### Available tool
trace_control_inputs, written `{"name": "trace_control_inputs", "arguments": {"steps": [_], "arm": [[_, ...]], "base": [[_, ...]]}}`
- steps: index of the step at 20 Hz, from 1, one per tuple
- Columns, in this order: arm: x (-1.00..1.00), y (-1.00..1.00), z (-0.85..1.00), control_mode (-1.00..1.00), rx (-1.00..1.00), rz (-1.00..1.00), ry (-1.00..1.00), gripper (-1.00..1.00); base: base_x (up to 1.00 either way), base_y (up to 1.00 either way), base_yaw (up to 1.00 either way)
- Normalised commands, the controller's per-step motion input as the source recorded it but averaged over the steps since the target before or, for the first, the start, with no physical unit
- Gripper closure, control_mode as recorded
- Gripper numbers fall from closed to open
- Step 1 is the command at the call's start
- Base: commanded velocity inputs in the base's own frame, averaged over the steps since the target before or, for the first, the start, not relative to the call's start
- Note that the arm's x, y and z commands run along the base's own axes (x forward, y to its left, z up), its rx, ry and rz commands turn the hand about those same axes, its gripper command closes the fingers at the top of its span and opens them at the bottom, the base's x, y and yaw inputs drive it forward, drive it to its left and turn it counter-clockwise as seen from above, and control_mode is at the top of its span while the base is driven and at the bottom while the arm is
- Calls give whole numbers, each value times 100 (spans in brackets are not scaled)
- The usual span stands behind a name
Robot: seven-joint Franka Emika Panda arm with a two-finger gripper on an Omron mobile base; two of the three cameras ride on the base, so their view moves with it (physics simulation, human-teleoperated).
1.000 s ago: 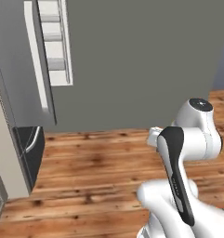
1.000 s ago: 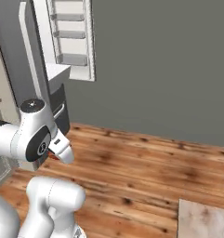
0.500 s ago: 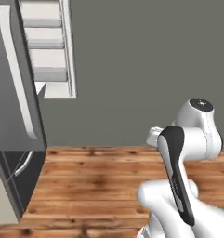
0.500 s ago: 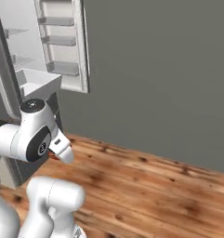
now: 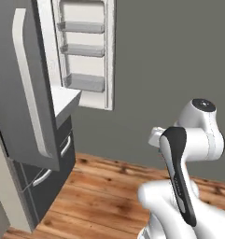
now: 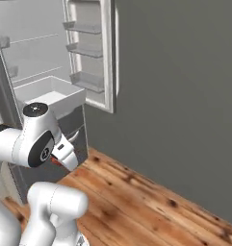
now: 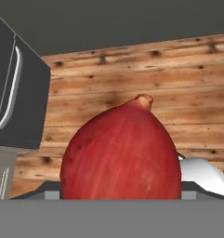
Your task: Place the onion and carrot inside the fridge drawer. Close the drawer after placing the vegetables.
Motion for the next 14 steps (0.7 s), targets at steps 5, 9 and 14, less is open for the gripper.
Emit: {"name": "trace_control_inputs", "arguments": {"steps": [5,9,14], "arm": [[0,0,0,100,0,0,0,100],[0,0,0,100,0,0,0,100],[0,0,0,100,0,0,0,100]], "base": [[100,-24,57],[100,-31,55],[91,-21,58]]}}
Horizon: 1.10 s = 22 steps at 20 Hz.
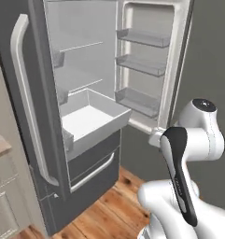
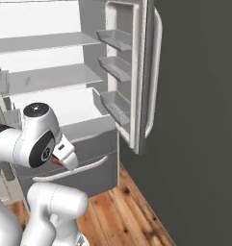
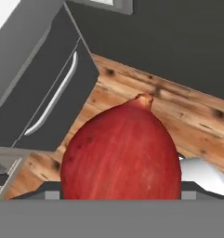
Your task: Place the onion and carrot inside the fridge drawer. Close the drawer after placing the vegetables.
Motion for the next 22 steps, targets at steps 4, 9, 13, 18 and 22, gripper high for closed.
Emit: {"name": "trace_control_inputs", "arguments": {"steps": [4,9,13,18,22], "arm": [[0,0,0,100,0,0,0,100],[0,0,0,100,0,0,0,100],[0,0,0,100,0,0,0,100],[0,0,0,100,0,0,0,100],[0,0,0,100,0,0,0,100]], "base": [[70,-19,61],[59,-25,60],[63,-48,49],[49,-58,36],[42,-54,28]]}}
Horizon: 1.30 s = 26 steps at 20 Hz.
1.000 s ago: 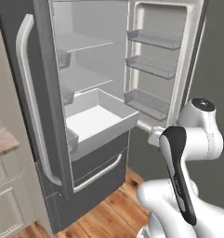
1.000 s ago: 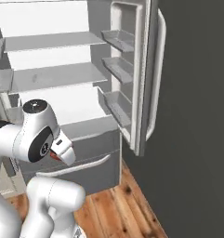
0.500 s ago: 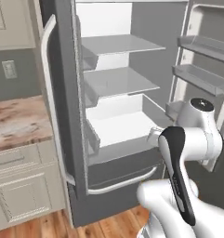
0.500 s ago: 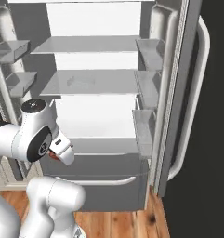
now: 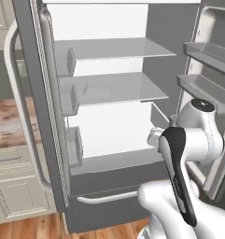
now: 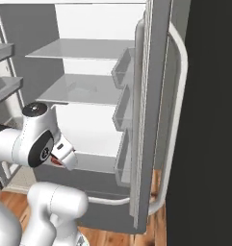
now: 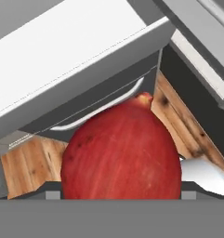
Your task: Place the onion and carrot inside the fridge drawer. Close the drawer after placing the vegetables.
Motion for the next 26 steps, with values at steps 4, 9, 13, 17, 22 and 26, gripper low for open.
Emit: {"name": "trace_control_inputs", "arguments": {"steps": [4,9,13,17,22,26], "arm": [[0,0,0,100,0,0,0,100],[0,0,0,100,0,0,0,100],[0,0,0,100,0,0,0,100],[0,0,-9,-100,0,0,0,100],[62,0,-57,-100,0,4,15,100],[100,3,-73,-100,0,17,25,100]], "base": [[41,-27,15],[62,-8,7],[51,0,0],[12,0,0],[0,0,0],[0,0,0]]}}
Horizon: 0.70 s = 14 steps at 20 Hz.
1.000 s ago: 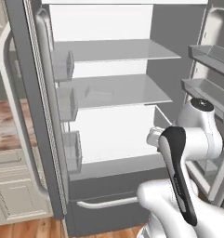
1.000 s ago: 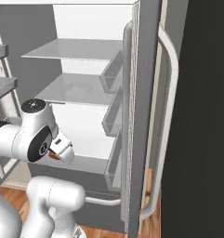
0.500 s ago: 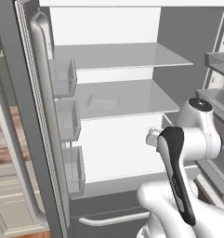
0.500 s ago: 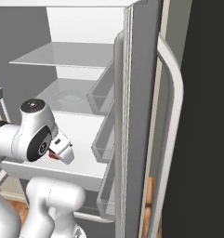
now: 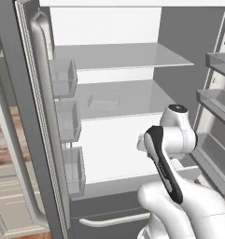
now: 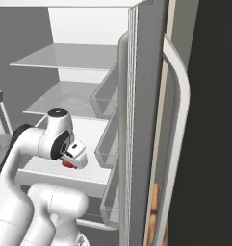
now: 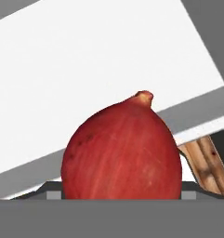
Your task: Place the onion and carrot inside the fridge drawer. Close the drawer after placing the vegetables.
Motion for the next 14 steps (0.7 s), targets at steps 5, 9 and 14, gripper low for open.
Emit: {"name": "trace_control_inputs", "arguments": {"steps": [5,9,14], "arm": [[93,11,-66,-100,-2,17,25,100],[79,4,-56,-100,0,9,14,100],[58,6,-36,-100,-1,6,8,100]], "base": [[0,0,0],[0,0,0],[0,0,0]]}}
